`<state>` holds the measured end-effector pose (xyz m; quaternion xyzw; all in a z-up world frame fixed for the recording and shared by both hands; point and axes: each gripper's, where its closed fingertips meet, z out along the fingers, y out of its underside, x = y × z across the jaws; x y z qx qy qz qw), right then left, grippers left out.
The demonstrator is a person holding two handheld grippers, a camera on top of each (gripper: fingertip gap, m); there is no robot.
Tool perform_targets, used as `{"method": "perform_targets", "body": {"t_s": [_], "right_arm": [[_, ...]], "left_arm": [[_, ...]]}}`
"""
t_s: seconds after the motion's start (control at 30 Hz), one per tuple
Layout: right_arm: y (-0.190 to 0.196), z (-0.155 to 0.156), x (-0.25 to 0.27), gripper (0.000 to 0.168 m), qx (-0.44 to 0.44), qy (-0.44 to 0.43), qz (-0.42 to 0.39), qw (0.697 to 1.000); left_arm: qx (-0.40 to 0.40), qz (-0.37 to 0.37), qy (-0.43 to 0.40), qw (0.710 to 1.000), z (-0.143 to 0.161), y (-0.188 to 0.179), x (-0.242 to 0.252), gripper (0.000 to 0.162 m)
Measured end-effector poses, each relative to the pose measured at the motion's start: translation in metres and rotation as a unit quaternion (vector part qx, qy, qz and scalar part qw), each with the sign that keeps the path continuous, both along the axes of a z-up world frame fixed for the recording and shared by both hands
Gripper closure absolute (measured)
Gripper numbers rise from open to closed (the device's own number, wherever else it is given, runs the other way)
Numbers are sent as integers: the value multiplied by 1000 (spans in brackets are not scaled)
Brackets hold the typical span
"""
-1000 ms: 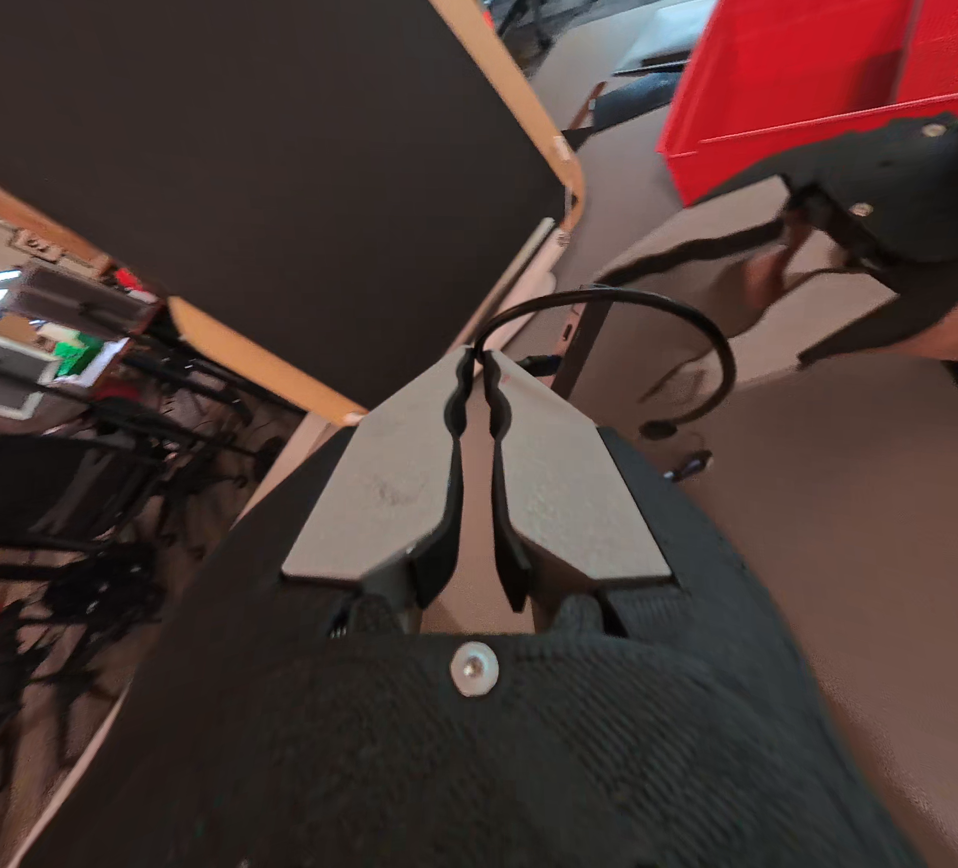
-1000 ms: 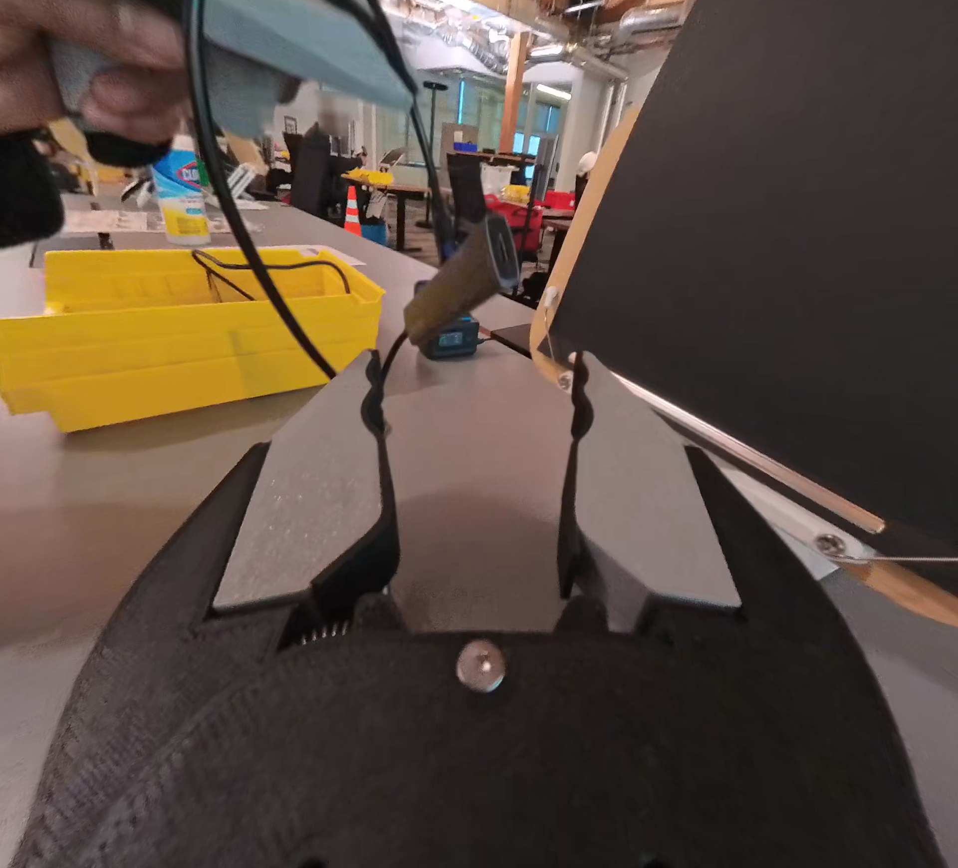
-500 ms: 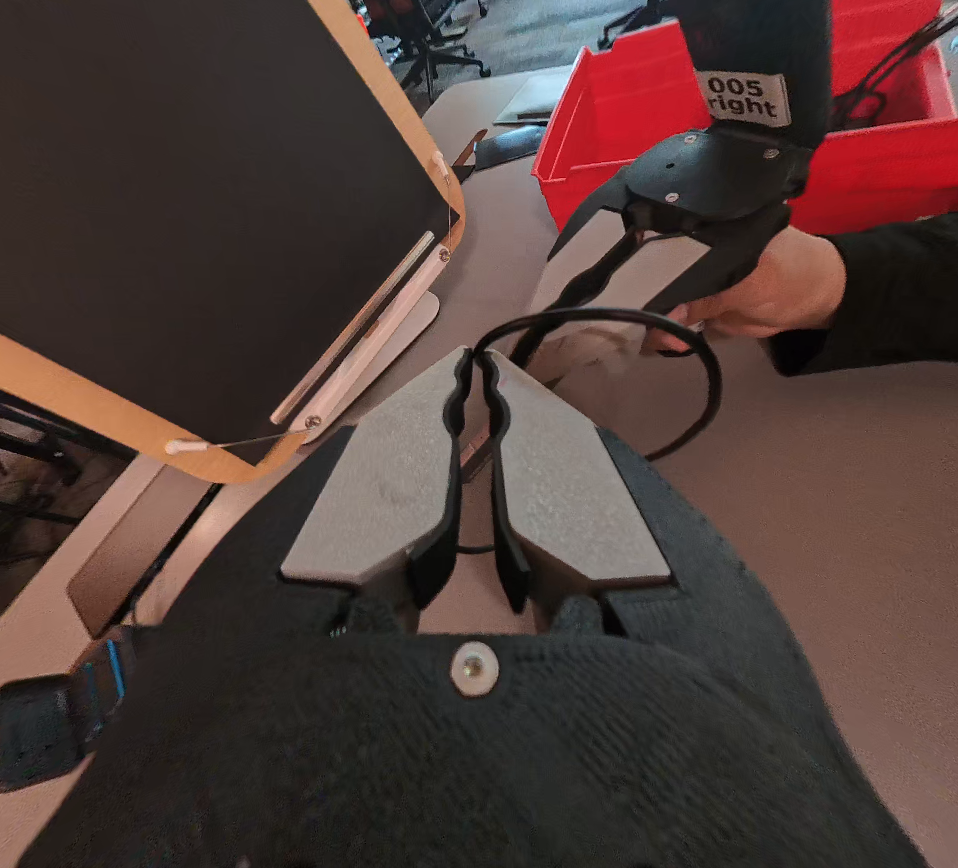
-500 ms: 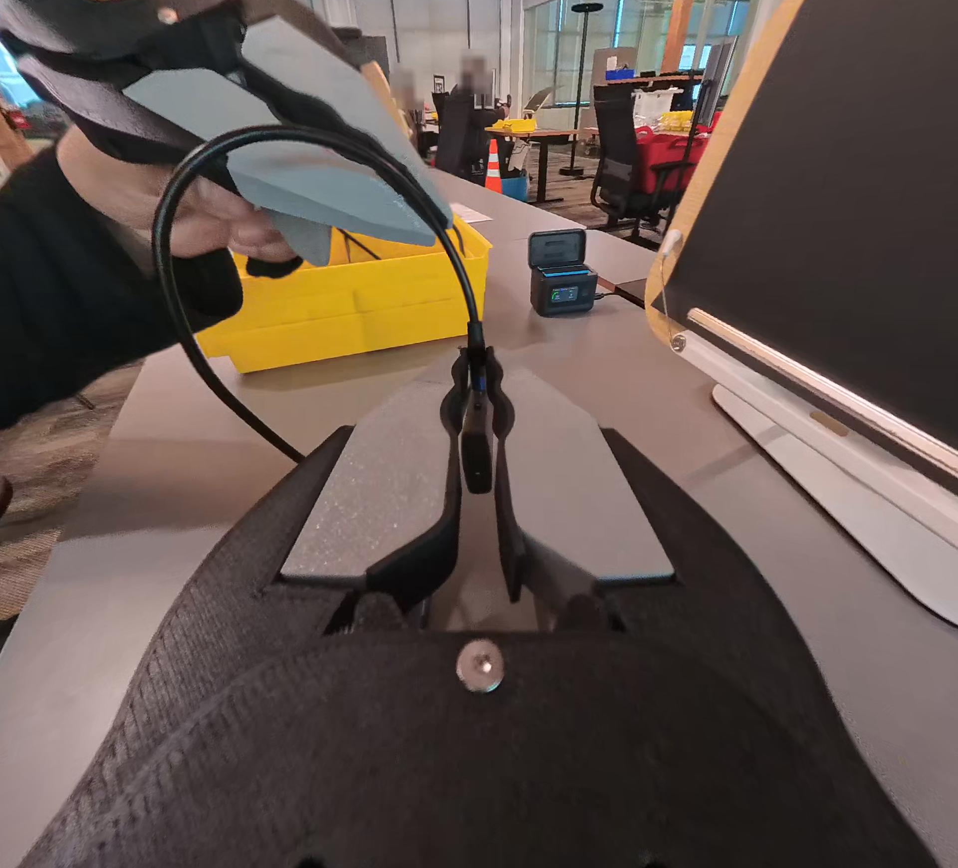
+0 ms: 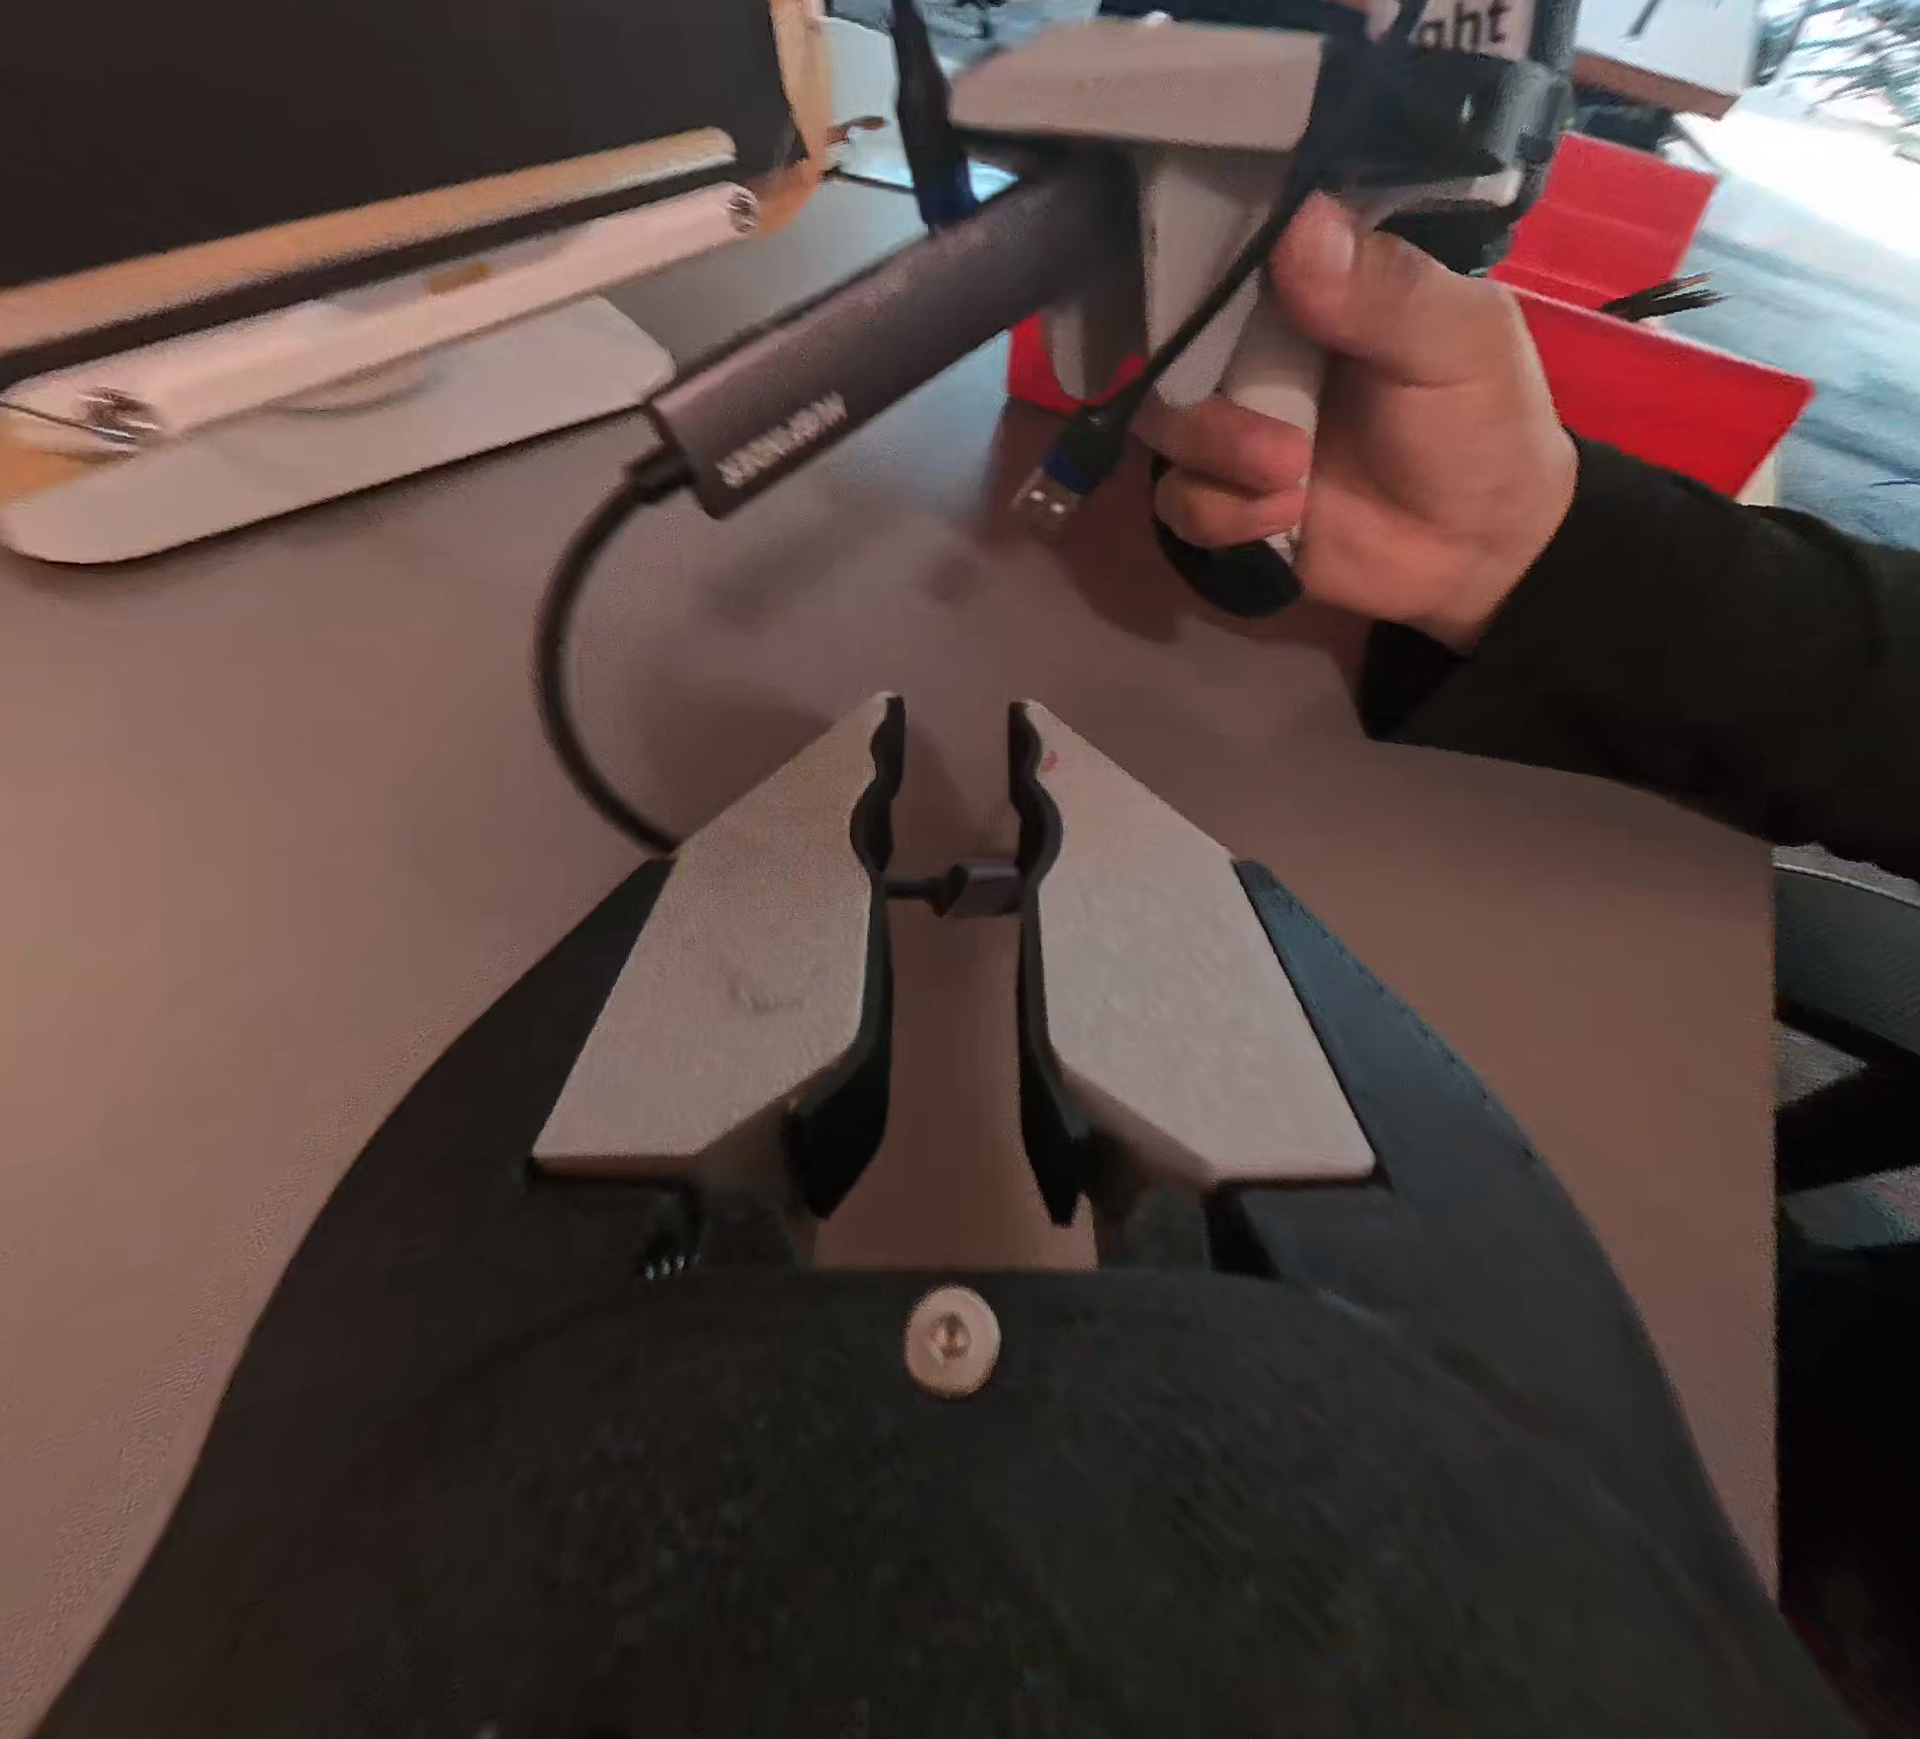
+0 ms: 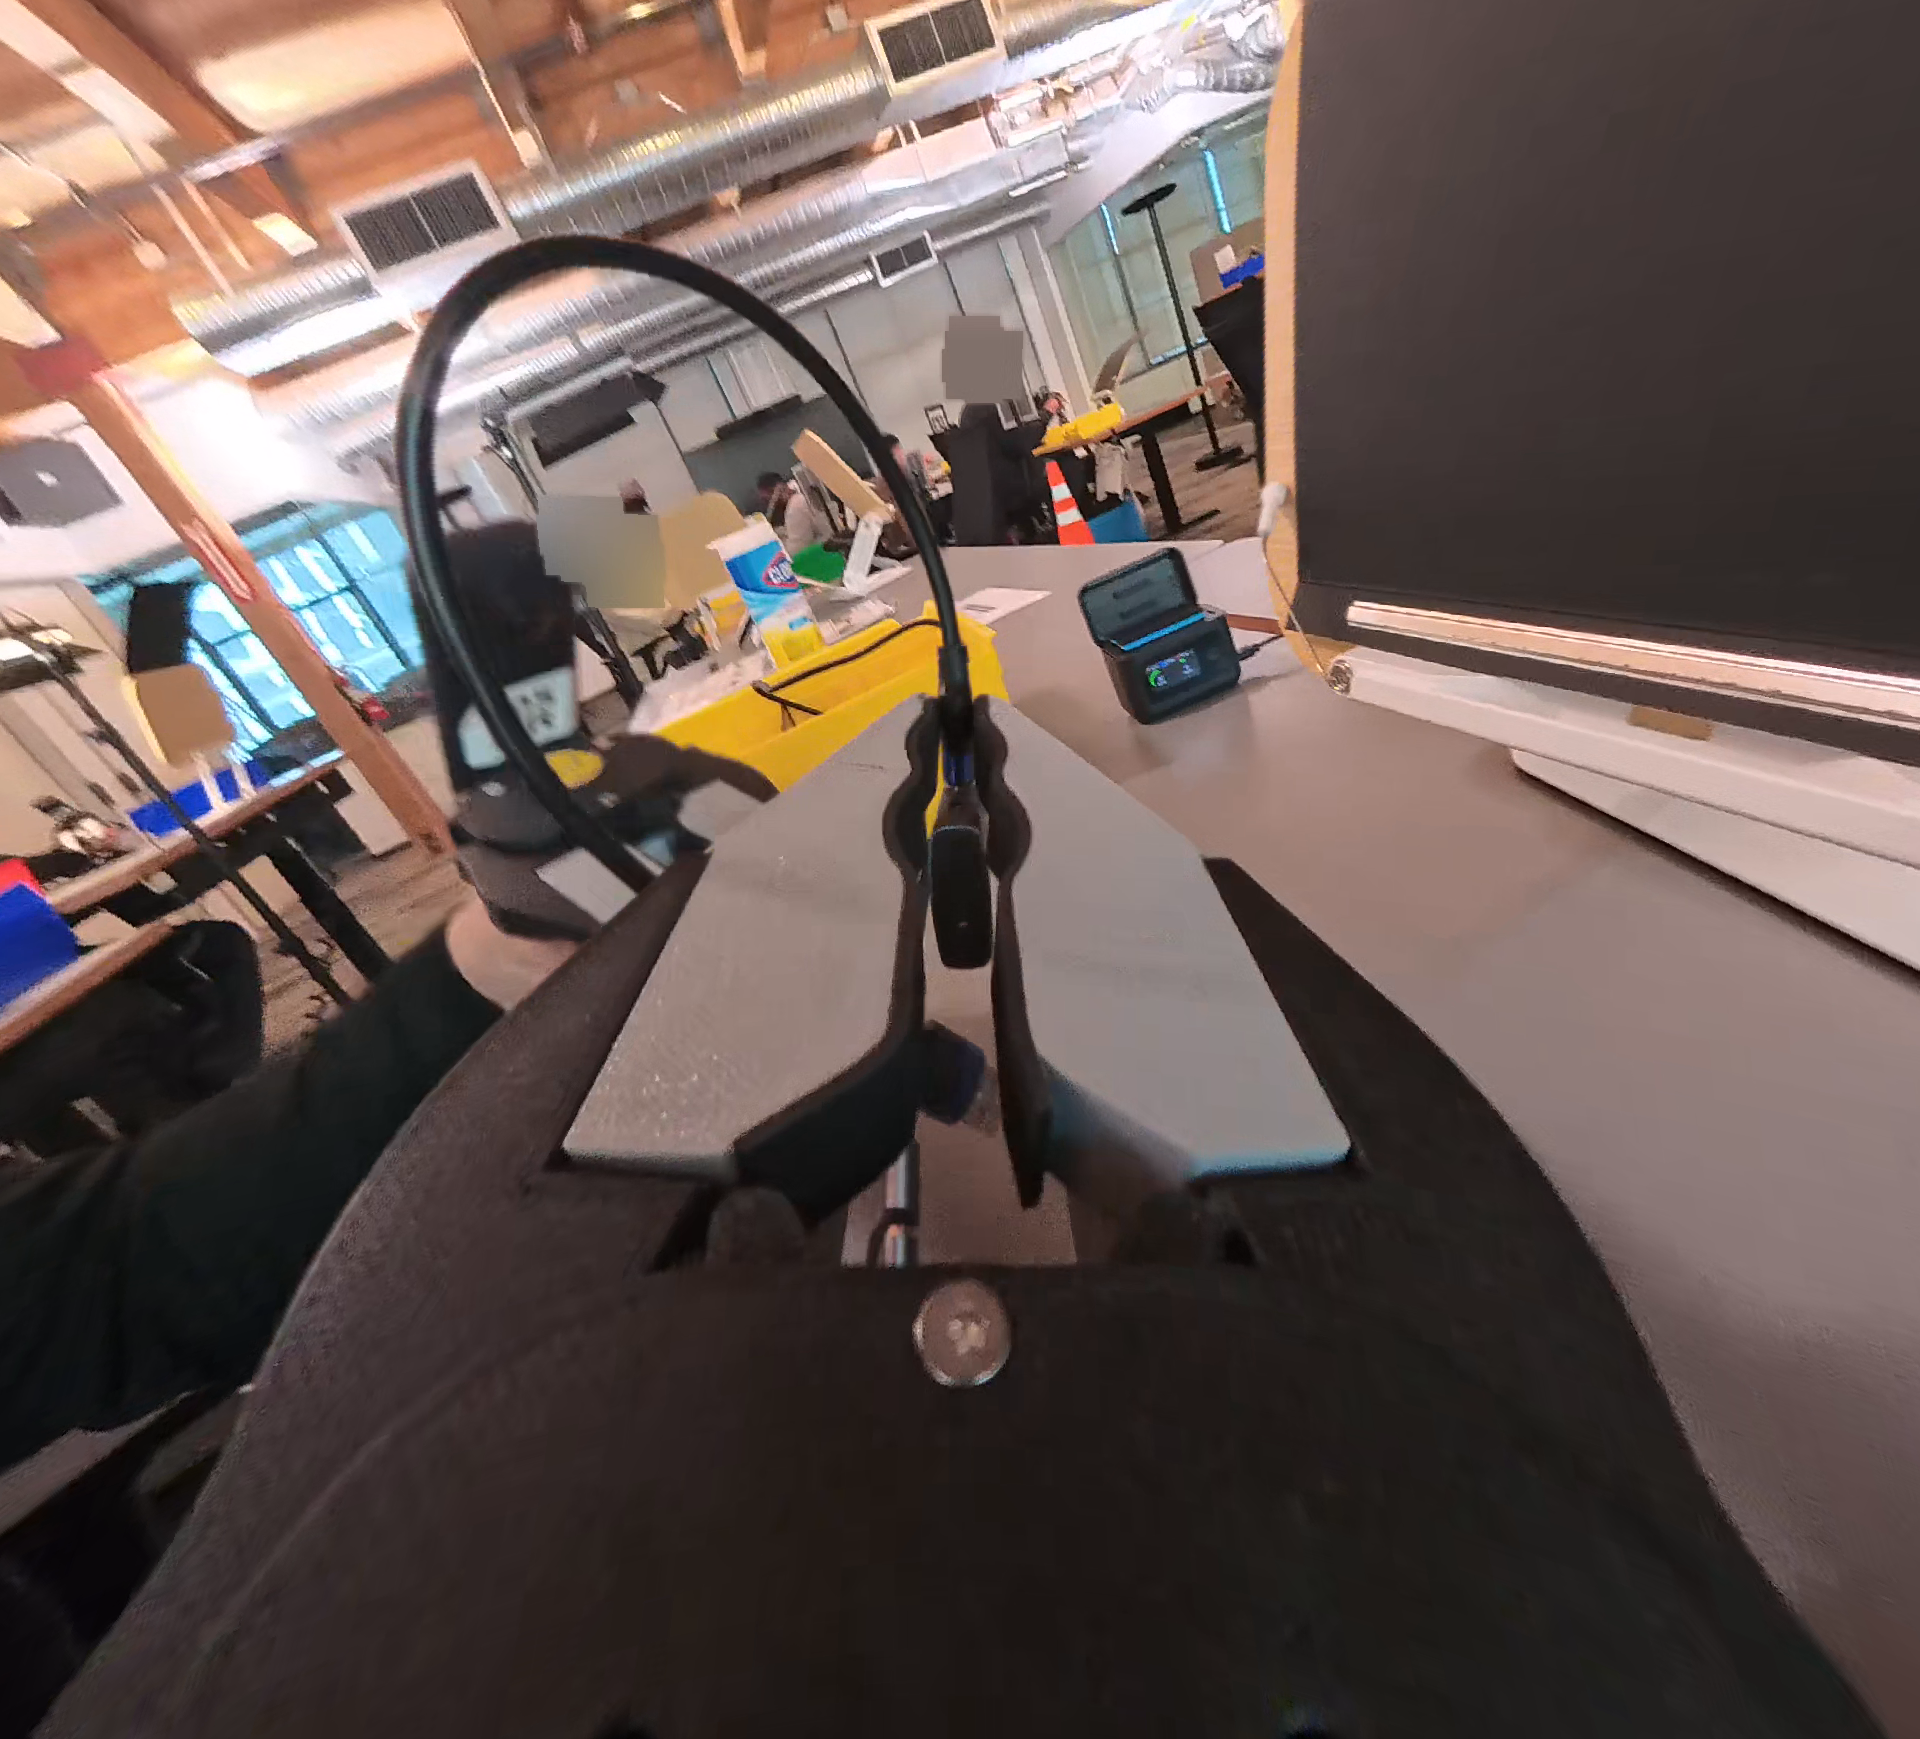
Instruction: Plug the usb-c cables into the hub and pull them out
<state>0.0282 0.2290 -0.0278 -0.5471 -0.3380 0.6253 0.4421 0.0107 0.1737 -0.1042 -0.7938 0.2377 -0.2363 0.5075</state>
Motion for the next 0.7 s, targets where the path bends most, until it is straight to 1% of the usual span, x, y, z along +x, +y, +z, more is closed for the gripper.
{"method": "perform_targets", "body": {"t_s": [0.1, 0.2, 0.27, 0.37, 0.4, 0.47, 0.53, 0.63, 0.7], "right_arm": [[-4, 7, 2, 166, -12, 25, 17, 999], [-8, 10, 3, 166, -21, 39, 30, 999], [-12, 12, 2, 166, -26, 49, 43, 998], [-18, 12, -1, 166, -37, 55, 62, 996], [-21, 10, -3, 165, -38, 49, 67, 996], [-27, 5, -10, 165, -32, 37, 79, 996], [-35, 4, -14, 165, -41, 42, 102, 993], [-39, 8, -14, 165, -68, 67, 122, 988], [-39, 10, -12, 165, -82, 80, 131, 985]], "left_arm": [[-9, -15, -46, 999, -5, 9, 21, 139], [-3, -11, -91, 996, 4, 19, 28, 134], [7, -6, -97, 995, 8, 24, 26, 135], [28, 30, -72, 997, 10, 32, 7, 140], [38, 36, -76, 996, 14, 32, 3, 140], [51, 49, -100, 992, 22, 33, -5, 140], [47, 53, -127, 989, 26, 34, -9, 137], [49, 43, -155, 986, 31, 31, -9, 135], [60, 45, -157, 985, 35, 29, -9, 136]]}}
